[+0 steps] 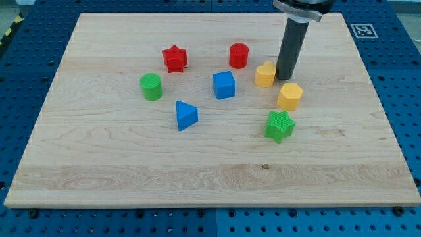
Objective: Push the red circle slightly left
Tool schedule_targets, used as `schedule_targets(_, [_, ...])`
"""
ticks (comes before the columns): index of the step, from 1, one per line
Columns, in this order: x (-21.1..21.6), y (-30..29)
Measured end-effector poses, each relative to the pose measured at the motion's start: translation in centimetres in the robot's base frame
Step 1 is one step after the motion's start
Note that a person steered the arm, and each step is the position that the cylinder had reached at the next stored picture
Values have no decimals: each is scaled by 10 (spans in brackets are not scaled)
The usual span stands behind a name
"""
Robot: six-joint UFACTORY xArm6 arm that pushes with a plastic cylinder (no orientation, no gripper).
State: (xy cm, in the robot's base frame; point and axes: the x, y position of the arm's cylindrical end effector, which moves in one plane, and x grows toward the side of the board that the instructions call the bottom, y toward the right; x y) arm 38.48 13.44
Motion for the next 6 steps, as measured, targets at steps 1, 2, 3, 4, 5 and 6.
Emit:
schedule_targets(1, [-28,54])
schedule_targets(2, [-62,70])
schedule_targets(3, [-63,18])
schedule_targets(4, [-63,-44])
schedule_targets(5, [-63,-86])
schedule_targets(6, [-64,-93])
